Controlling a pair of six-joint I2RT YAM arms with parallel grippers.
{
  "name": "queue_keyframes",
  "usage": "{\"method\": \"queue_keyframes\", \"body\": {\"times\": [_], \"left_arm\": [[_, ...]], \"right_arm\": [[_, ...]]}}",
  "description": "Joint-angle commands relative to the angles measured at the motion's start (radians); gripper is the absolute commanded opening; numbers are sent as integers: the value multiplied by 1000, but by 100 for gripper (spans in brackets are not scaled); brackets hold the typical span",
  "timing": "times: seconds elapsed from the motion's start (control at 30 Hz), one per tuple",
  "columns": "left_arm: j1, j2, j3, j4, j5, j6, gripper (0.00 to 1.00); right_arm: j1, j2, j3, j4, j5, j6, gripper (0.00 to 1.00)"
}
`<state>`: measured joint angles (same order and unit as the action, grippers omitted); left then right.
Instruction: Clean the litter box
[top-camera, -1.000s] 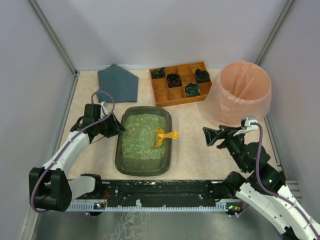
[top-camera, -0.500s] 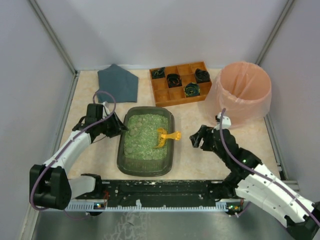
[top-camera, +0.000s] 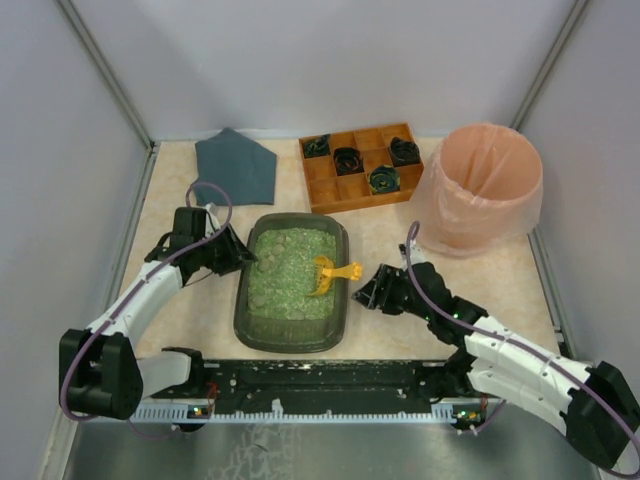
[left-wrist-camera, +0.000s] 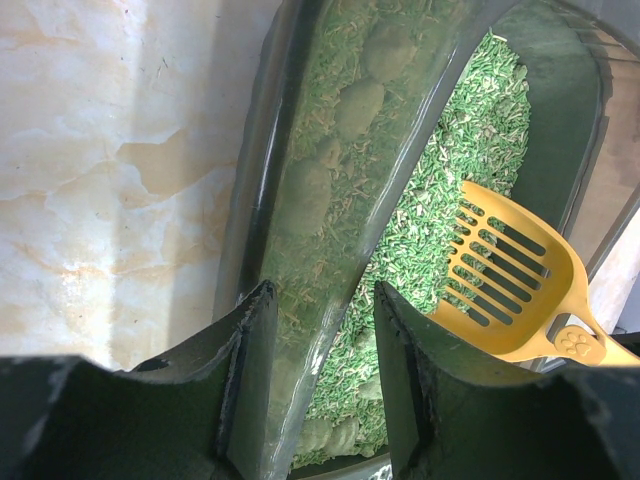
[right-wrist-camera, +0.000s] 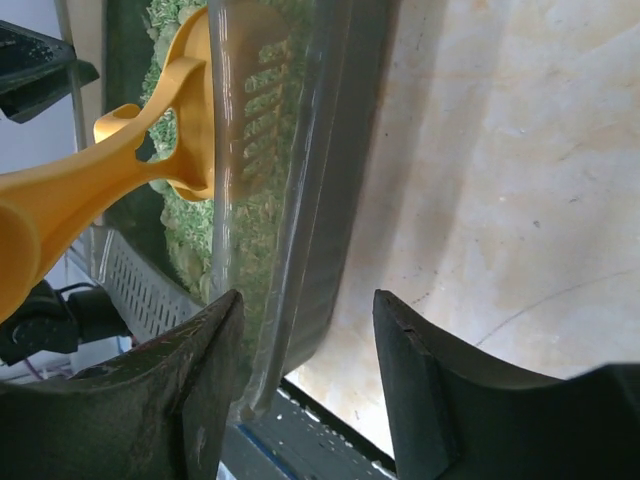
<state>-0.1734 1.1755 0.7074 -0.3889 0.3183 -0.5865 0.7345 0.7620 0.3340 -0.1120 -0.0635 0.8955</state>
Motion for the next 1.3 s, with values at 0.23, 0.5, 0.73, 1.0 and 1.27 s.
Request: {"method": "queue_keyframes", "body": {"times": [0.23, 0.5, 0.73, 1.0, 1.27], "left_arm": [[-32, 2, -10, 6, 105, -30, 48], [-34, 5, -8, 4, 107, -28, 48], [-34, 2, -12, 8, 107, -29, 49], [-34, 13, -21, 27, 113, -33, 49], [-35, 31, -21, 62, 111, -41, 48]], "right_arm": [[-6, 147, -46, 329, -76, 62, 47], [-6, 303, -35, 451, -112, 63, 36], [-6, 400, 3, 509, -87, 51, 24], [-28, 552, 121, 530, -84, -19, 6], [-124, 693, 222, 579, -175, -76, 0]]}}
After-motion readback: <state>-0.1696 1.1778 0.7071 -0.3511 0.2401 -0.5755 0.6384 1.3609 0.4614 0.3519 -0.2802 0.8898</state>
